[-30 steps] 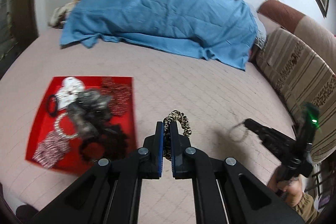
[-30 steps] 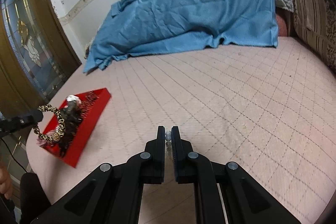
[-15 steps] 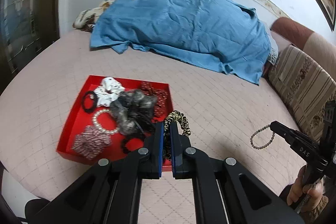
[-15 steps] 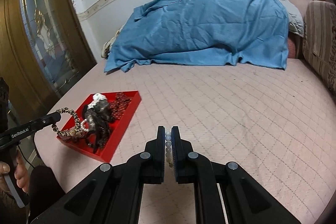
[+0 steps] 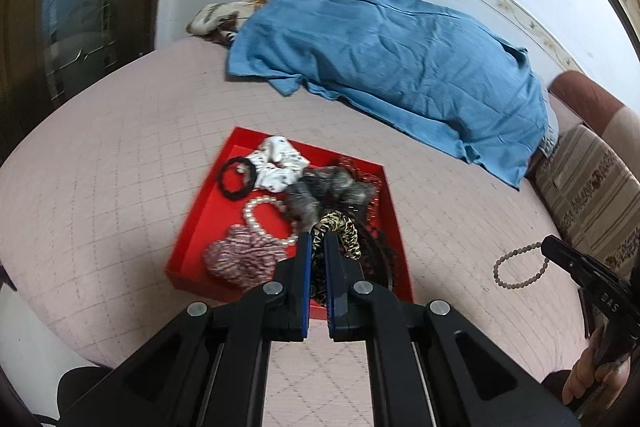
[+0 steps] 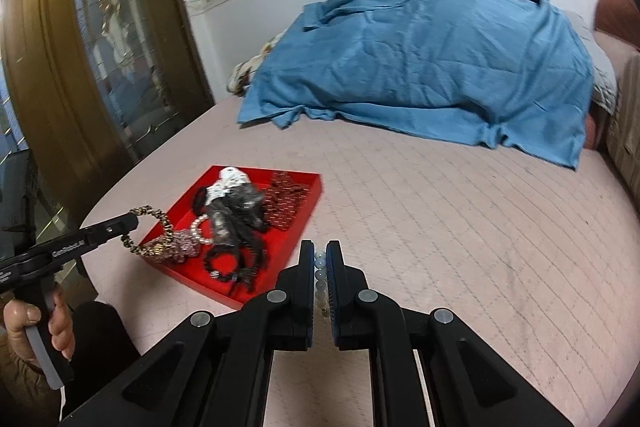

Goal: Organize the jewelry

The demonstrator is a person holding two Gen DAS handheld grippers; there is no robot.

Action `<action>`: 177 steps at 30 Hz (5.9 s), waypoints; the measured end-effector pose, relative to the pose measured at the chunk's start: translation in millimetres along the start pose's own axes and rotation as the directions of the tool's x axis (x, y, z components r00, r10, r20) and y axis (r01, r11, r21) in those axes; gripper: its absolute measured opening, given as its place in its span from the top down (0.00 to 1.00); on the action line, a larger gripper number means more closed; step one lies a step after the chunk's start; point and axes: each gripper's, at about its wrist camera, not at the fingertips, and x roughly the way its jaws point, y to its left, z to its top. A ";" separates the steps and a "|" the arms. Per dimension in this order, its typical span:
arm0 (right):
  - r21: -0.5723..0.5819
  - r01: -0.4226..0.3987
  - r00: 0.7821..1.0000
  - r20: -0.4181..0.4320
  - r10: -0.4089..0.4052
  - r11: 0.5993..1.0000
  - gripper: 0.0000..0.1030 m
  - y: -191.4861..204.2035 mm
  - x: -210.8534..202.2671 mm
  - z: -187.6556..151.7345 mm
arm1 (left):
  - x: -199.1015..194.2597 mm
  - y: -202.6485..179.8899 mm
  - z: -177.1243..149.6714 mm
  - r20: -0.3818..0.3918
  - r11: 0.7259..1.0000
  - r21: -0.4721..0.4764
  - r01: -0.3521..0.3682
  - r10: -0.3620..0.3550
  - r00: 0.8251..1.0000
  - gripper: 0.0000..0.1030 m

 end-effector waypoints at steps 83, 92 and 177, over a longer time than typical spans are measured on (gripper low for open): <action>-0.117 -0.178 0.943 -0.303 0.136 0.977 0.93 141.5 166.7 0.8 | 111.9 81.9 21.3 -0.096 0.991 0.033 -0.127 0.129 0.987 0.94; -0.116 -0.166 0.937 -0.327 0.120 0.979 0.93 137.0 175.1 -8.8 | 115.8 80.5 18.9 -0.109 0.990 0.042 -0.135 0.139 0.984 0.94; -0.150 -0.147 0.972 -0.203 0.115 0.978 0.93 145.1 126.8 13.4 | 85.5 80.7 18.6 -0.011 1.000 -0.012 0.022 -0.022 1.000 0.94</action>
